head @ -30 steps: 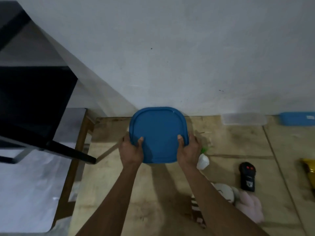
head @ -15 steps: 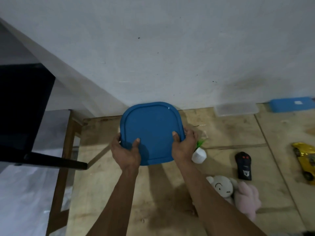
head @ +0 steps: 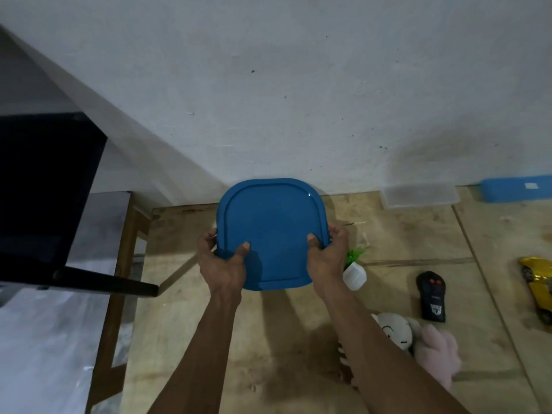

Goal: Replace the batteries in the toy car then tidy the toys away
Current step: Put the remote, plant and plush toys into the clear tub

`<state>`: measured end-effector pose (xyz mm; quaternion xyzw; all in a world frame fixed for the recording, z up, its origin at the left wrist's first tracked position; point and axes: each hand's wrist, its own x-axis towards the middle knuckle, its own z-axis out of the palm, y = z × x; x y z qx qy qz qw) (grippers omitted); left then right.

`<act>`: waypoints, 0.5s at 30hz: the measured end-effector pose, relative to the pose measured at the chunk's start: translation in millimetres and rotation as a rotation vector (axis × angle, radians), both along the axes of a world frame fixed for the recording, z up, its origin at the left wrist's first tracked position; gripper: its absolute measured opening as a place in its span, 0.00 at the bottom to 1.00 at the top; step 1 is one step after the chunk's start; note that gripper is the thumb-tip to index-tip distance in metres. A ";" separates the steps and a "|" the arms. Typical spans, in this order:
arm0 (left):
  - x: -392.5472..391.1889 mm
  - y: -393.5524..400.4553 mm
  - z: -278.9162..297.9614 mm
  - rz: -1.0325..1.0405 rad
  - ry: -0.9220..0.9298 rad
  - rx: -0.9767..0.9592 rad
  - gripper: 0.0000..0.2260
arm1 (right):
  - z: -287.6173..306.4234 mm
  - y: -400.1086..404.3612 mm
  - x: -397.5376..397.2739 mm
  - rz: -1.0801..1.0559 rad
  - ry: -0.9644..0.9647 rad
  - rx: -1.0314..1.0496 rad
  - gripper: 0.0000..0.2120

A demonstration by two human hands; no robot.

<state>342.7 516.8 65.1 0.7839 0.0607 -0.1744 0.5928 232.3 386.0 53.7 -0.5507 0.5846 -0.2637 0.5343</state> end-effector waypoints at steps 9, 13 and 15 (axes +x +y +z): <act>4.6 6.8 2.3 -0.001 0.059 -0.064 0.30 | 12.7 -5.6 8.4 -0.031 -0.059 0.143 0.14; 6.1 9.0 0.8 -0.021 0.086 -0.113 0.31 | 10.5 0.3 7.4 -0.048 -0.140 0.117 0.15; 4.0 11.6 0.5 -0.048 0.059 -0.120 0.33 | 8.8 2.4 6.0 -0.037 -0.141 0.078 0.17</act>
